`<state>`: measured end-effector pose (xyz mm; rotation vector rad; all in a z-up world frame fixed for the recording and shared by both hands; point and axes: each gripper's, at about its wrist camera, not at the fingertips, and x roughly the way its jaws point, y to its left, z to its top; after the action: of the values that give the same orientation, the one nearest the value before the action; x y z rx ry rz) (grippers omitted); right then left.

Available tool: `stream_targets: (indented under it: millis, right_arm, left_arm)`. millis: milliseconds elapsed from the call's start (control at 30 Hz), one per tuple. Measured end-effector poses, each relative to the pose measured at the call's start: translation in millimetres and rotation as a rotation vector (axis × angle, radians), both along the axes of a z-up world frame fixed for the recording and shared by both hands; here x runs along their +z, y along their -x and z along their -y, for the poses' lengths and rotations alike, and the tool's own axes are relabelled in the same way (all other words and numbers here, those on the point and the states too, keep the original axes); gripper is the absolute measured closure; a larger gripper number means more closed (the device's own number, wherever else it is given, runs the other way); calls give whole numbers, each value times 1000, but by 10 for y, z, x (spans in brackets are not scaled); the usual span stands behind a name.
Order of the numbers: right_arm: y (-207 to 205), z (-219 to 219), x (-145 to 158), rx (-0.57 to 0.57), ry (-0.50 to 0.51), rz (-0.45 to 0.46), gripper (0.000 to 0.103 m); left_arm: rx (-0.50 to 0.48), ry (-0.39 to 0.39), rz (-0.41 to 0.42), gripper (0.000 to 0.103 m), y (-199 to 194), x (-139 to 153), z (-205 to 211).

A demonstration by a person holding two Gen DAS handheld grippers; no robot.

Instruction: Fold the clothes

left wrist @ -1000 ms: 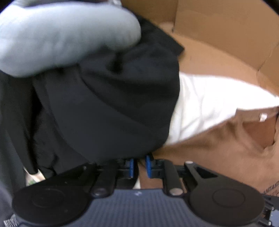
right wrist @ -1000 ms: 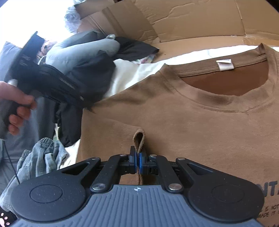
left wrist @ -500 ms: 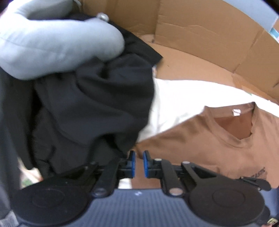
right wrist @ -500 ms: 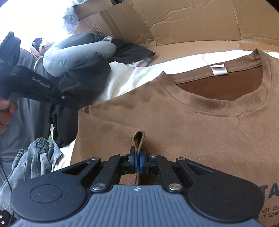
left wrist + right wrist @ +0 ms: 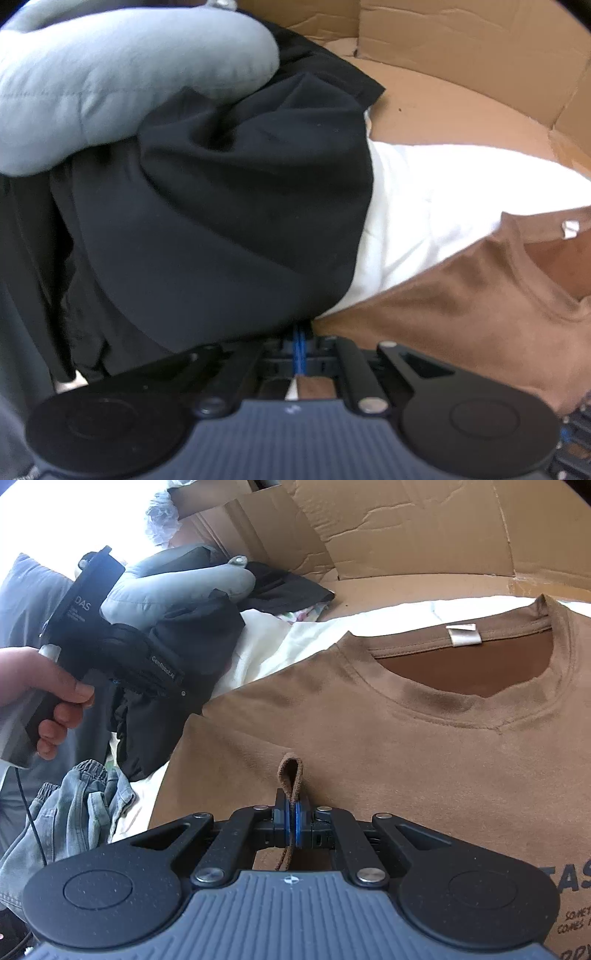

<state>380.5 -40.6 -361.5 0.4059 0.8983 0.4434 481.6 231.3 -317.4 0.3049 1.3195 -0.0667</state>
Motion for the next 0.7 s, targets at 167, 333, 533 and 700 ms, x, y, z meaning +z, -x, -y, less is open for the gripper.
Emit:
stream_targets:
  millis: [167,333,533,700]
  right_arm:
    - [-7,17,-74,-7,-25,-31,102]
    - [-1,108,-140,-8,-65,-65,99]
    - [-88,191,-194,-64,-112,-85,91]
    - [-145,180,-221,-68,-106,-81,95]
  left_arm:
    - [29,25,43,99,59,120,-50]
    - [35,125,158,98,288,590,-273]
    - [-4,152,128,98,595,623,-350]
    - [1,189,68,98,589,414,-311]
